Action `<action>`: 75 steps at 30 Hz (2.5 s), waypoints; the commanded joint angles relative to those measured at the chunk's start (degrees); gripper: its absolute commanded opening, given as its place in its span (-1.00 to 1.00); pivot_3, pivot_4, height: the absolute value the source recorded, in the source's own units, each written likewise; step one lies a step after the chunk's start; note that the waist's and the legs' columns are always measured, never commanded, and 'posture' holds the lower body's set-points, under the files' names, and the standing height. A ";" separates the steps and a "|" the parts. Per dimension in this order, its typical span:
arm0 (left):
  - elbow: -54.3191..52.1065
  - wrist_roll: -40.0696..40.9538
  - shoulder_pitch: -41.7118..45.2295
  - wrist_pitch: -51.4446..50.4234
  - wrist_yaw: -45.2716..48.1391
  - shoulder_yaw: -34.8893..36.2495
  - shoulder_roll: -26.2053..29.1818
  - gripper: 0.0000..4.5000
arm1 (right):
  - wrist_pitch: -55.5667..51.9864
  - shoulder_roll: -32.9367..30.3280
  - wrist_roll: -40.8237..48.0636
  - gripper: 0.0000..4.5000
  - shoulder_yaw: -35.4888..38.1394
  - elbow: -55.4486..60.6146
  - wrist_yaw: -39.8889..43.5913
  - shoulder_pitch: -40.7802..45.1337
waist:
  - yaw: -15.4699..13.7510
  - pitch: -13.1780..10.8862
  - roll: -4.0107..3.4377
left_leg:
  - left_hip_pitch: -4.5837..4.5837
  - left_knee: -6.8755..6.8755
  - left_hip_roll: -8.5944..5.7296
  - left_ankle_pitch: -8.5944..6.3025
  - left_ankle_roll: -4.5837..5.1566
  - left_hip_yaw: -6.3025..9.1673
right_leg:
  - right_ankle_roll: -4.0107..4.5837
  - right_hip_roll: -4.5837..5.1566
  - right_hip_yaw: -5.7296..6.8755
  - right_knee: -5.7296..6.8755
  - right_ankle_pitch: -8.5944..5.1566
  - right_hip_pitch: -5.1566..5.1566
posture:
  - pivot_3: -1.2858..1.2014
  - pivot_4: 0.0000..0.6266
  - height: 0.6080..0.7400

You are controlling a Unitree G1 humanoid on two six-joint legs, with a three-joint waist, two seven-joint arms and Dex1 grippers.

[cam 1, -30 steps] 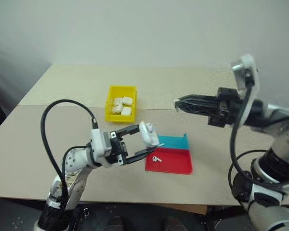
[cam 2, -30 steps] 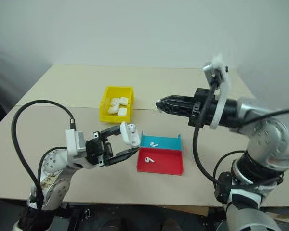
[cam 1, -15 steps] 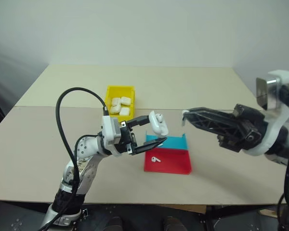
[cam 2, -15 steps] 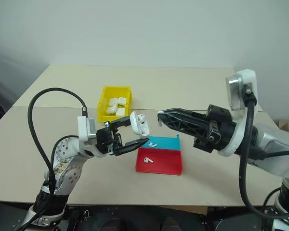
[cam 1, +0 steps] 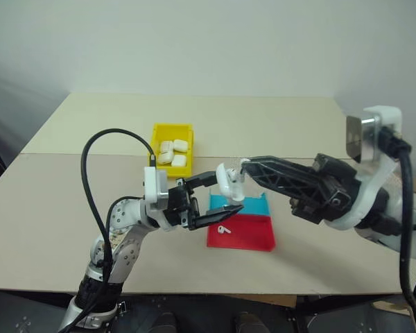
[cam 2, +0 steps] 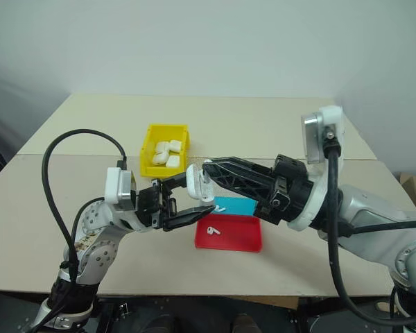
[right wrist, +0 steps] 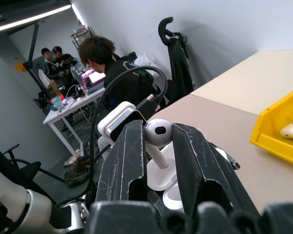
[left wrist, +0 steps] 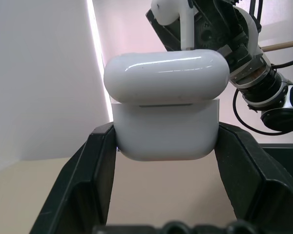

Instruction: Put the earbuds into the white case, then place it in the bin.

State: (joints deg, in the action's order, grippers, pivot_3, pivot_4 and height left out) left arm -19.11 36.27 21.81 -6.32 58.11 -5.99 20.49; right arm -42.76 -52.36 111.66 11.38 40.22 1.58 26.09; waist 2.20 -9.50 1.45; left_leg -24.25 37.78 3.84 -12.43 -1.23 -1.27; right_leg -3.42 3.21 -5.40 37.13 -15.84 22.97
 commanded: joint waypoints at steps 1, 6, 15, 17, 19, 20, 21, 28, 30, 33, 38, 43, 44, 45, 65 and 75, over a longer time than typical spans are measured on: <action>-2.25 1.25 0.34 0.11 -0.04 0.54 -0.50 0.22 | 2.55 -1.10 1.34 -0.74 -0.37 1.68 -0.05 0.37 | -0.07 0.00 0.00 | 0.00 0.00 0.00 0.00 0.00 0.00 | 0.00 0.00 0.00 0.00 0.00 0.00 | 0.03 -0.52 1.00; -2.28 0.76 0.26 0.26 -0.02 0.63 -0.46 0.22 | 2.76 -2.26 1.34 -0.74 -1.47 1.95 -0.71 -0.75 | -0.12 0.00 0.00 | 0.00 0.00 0.00 0.00 0.00 0.00 | 0.00 0.00 0.00 0.00 0.00 0.01 | 0.03 -0.52 1.00; -2.11 0.51 -0.05 0.95 0.33 0.86 -0.52 0.22 | 2.65 -3.88 1.34 -0.74 -1.45 2.54 -0.35 -4.07 | -0.25 0.00 0.00 | 0.01 0.00 0.01 0.00 0.00 0.00 | 0.00 -0.01 0.00 -0.01 0.00 0.00 | 0.03 -0.52 1.00; -2.08 0.37 -0.05 0.96 0.32 0.87 -0.53 0.22 | 2.59 -4.21 1.34 -0.74 -1.61 2.65 -0.26 -4.10 | -0.26 0.00 0.00 | 0.00 0.01 0.00 0.00 0.00 0.00 | 0.00 0.00 -0.01 -0.01 0.00 0.00 | 0.03 -0.52 1.00; -1.92 0.30 -0.02 1.04 0.44 0.88 -0.58 0.22 | 2.46 -4.54 1.34 -0.74 -1.72 2.78 -0.14 -4.09 | -0.32 0.00 0.00 | 0.00 0.00 0.00 0.00 0.00 0.00 | 0.00 0.00 0.00 -0.01 0.00 0.00 | 0.03 -0.52 1.00; -1.86 0.21 0.01 1.06 0.44 0.87 -0.60 0.22 | 2.43 -4.74 1.34 -0.74 -1.69 2.88 -0.28 -4.09 | -0.35 0.00 0.00 | 0.00 0.00 0.00 0.00 0.00 0.00 | 0.00 0.00 0.00 -0.01 0.00 0.00 | 0.03 -0.52 1.00; -1.80 0.16 0.05 1.11 0.45 0.85 -0.67 0.22 | 2.51 -4.90 1.34 -0.74 -1.45 3.01 -0.53 -4.07 | -0.38 0.00 0.00 | 0.00 0.00 0.00 0.00 0.00 0.00 | 0.00 0.00 0.00 -0.01 0.00 0.00 | 0.03 -0.52 1.00; -2.06 0.18 0.21 0.67 0.07 0.93 -0.79 0.22 | 2.33 -6.18 -0.62 -0.58 -0.75 4.93 -1.98 -3.44 | -0.64 0.00 0.00 | 0.00 0.00 0.00 0.00 0.00 0.00 | 0.00 0.00 0.00 -0.01 0.00 0.00 | 0.03 -0.52 1.00; -1.94 -0.08 0.26 0.83 0.06 0.88 -0.78 0.22 | 2.39 -6.46 -1.26 -0.29 -1.22 5.11 -2.93 -3.17 | -0.72 0.00 0.00 | 0.00 0.01 0.00 0.00 0.00 0.00 | 0.00 0.00 0.00 -0.01 0.00 0.00 | 0.03 -0.52 1.00; -1.70 -0.30 0.30 1.04 0.07 0.80 -0.79 0.22 | 2.28 -6.59 -1.49 -0.03 -0.90 4.78 -2.86 -3.40 | -0.88 0.00 0.00 | 0.01 0.01 0.00 0.00 0.00 0.00 | 0.00 0.00 0.00 -0.01 0.00 0.00 | 0.03 -0.52 1.00; -1.13 -0.72 0.32 1.39 0.39 0.98 -0.60 0.22 | 1.89 -8.14 -2.76 -0.03 1.98 3.74 -1.74 -4.52 | -1.27 0.00 0.00 | 0.00 0.01 0.00 0.00 0.00 0.00 | 0.00 0.00 0.00 -0.01 0.00 0.00 | 0.03 -0.52 1.00; 0.81 -1.85 1.13 2.05 1.45 0.64 -0.43 0.22 | 0.89 -11.01 -7.87 -0.03 9.12 1.99 4.88 -5.42 | -1.41 0.00 0.00 | 0.00 0.01 0.00 0.00 0.00 -0.01 | 0.00 0.00 0.00 -0.02 0.00 0.00 | 0.03 -0.52 1.00; 1.12 -2.17 1.70 1.47 1.32 0.55 -0.18 0.22 | -0.07 -12.64 -8.71 -0.03 10.18 0.54 8.20 -4.35 | -1.43 0.00 0.00 | 0.01 0.02 0.00 0.00 0.00 -0.01 | 0.00 0.00 0.00 -0.02 0.00 -0.01 | 0.03 -0.52 1.00; 1.64 -2.36 2.31 1.18 1.50 0.55 0.02 0.22 | -1.30 -14.49 -9.73 -0.03 10.23 -0.86 11.55 -2.82 | -1.39 0.00 0.00 | 0.01 0.01 0.00 0.00 0.00 -0.01 | 0.00 0.00 0.00 -0.02 0.00 -0.01 | 0.03 -0.52 1.00; 13.92 -13.79 11.83 5.25 2.17 -4.59 -3.52 0.22 | -15.03 -3.21 -51.29 -0.99 -23.99 -21.68 50.25 42.38 | -1.63 0.03 -0.10 | -0.16 0.05 0.04 -0.02 0.04 -0.15 | 0.03 -0.01 -0.05 -0.02 0.01 0.26 | 0.03 -0.52 1.00; 12.40 -12.78 11.32 5.78 1.94 -3.86 -4.67 0.22 | -15.54 -0.99 -63.93 -0.99 -28.56 -18.96 55.48 41.21 | -1.55 0.03 -0.10 | -0.15 0.06 0.03 -0.02 0.04 -0.14 | 0.03 -0.01 -0.05 0.04 0.01 0.26 | 0.03 -0.52 1.00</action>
State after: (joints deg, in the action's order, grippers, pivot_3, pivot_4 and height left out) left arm -3.86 22.46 32.47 -1.39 60.45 -10.55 16.05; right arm -58.09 -52.77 49.27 -18.38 20.32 56.19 66.95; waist 0.64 -9.46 1.35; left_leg -24.40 37.84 3.87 -12.45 -1.19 -1.41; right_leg -3.40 3.20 -5.44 37.17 -15.83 23.23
